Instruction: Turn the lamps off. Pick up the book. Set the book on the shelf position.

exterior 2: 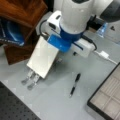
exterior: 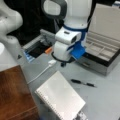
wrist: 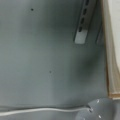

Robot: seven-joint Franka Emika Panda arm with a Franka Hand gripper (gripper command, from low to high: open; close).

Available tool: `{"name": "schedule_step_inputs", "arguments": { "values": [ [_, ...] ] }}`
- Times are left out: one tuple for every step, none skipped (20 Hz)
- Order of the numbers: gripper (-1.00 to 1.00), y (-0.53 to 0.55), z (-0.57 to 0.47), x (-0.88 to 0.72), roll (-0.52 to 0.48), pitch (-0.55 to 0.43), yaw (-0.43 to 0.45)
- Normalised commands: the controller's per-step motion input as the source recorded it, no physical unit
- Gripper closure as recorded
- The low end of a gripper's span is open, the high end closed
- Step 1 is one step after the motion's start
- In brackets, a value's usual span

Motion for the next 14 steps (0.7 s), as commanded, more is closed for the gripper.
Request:
{"name": "schedule_step_inputs", "arguments": {
  "values": [
    [-1.0,0.06,-0.02,0.41,-0.494,0.309,-0.02],
    [-1.0,0.09,-0.01,0.4,-0.468,0.304,-0.033],
    [-1.0,0.1,0.01,0.39,-0.435,0.296,-0.046],
    [-1.0,0.11,0.02,0.39,-0.513,0.301,-0.018],
    [-1.0,0.12,0.03,0.38,-0.507,0.295,-0.017],
    [-1.0,0.13,0.04,0.38,-0.483,0.288,-0.023],
    [-1.0,0.14,0.04,0.37,-0.543,0.313,0.02],
    [-1.0,0.13,0.03,0.36,-0.576,0.34,0.044],
    [-1.0,0.13,0.02,0.35,-0.591,0.372,0.059],
    [-1.0,0.14,0.01,0.35,-0.561,0.366,0.042],
    [-1.0,0.15,0.01,0.35,-0.621,0.457,0.072],
    [-1.0,0.16,0.01,0.36,-0.602,0.458,0.055],
    [-1.0,0.17,0.01,0.37,-0.601,0.472,0.053],
    [-1.0,0.17,-0.01,0.39,-0.593,0.473,0.047]
  ]
}}
